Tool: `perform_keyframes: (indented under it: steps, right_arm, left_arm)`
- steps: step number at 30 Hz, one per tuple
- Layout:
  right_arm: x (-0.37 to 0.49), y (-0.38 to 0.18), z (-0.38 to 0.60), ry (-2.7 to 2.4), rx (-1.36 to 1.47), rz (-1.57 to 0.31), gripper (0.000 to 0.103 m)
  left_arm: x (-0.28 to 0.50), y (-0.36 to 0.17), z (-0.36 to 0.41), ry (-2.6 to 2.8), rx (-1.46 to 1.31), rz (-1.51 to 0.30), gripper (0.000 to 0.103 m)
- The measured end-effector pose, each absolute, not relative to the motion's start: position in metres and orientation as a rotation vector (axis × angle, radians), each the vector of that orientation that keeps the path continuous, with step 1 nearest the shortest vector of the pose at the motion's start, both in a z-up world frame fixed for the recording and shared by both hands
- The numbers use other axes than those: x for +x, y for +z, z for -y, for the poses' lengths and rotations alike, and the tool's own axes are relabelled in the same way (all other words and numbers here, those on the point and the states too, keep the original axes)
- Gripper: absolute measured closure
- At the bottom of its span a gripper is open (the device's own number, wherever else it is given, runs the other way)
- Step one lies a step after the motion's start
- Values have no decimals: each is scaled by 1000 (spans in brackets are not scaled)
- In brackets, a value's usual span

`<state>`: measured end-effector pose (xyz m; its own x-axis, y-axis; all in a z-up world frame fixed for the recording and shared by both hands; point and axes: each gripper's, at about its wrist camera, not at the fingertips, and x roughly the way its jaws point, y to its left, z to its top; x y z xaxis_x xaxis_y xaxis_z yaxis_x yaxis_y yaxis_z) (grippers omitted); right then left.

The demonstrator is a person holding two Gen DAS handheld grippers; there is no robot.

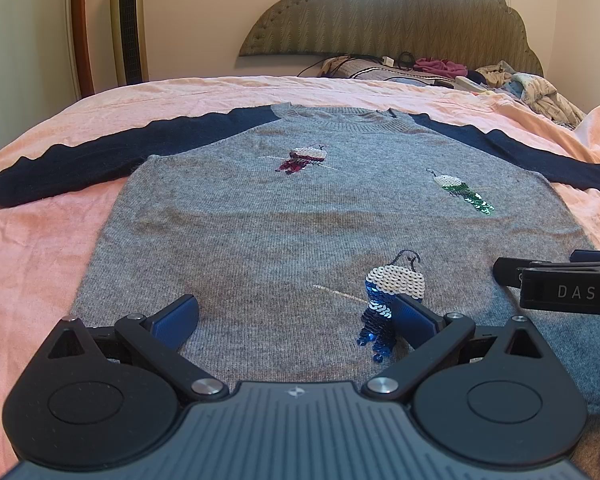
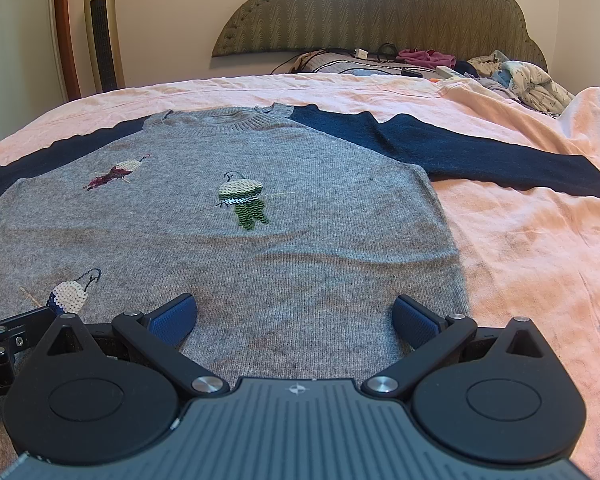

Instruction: Fold small clothes

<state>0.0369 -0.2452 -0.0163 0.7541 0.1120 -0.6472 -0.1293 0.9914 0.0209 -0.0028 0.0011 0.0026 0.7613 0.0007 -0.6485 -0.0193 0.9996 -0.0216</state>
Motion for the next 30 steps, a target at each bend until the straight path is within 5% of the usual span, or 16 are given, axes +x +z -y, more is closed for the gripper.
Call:
perform_keyframes:
  steps: [30]
  right_arm:
    - [37,-17,245,133,-25,-706,0]
  left_arm:
    - [-2,1,1,25,-9,-706,0]
